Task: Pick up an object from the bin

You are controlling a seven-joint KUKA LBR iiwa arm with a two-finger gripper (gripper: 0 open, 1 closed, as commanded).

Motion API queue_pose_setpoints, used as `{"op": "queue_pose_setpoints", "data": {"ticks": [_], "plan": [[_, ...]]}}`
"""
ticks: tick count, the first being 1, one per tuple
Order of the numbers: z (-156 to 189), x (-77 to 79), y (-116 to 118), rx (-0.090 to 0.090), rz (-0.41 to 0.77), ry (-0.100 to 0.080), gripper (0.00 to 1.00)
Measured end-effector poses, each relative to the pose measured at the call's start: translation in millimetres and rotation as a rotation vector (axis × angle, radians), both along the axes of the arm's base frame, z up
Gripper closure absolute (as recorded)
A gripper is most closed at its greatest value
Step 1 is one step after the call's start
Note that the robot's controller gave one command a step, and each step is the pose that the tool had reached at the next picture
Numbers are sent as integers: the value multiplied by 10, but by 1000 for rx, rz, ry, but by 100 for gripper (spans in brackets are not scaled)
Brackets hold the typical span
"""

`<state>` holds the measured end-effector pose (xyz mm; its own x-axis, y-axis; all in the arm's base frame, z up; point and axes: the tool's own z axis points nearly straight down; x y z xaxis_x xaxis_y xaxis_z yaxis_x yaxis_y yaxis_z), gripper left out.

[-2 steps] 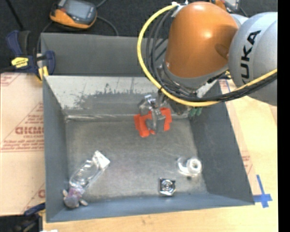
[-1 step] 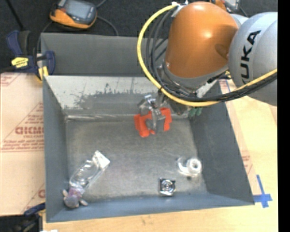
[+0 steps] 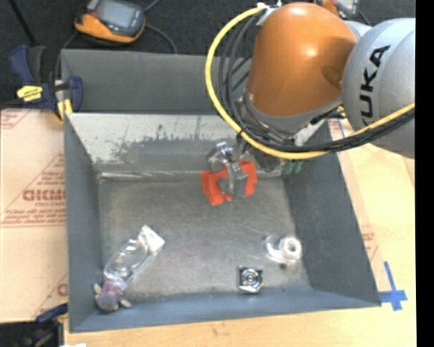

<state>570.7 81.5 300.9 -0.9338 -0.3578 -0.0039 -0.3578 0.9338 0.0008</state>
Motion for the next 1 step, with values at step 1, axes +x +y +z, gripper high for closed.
{"op": "queue_pose_setpoints", "data": {"ticks": [1], "plan": [[0,0,0,0,0,0,100]]}}
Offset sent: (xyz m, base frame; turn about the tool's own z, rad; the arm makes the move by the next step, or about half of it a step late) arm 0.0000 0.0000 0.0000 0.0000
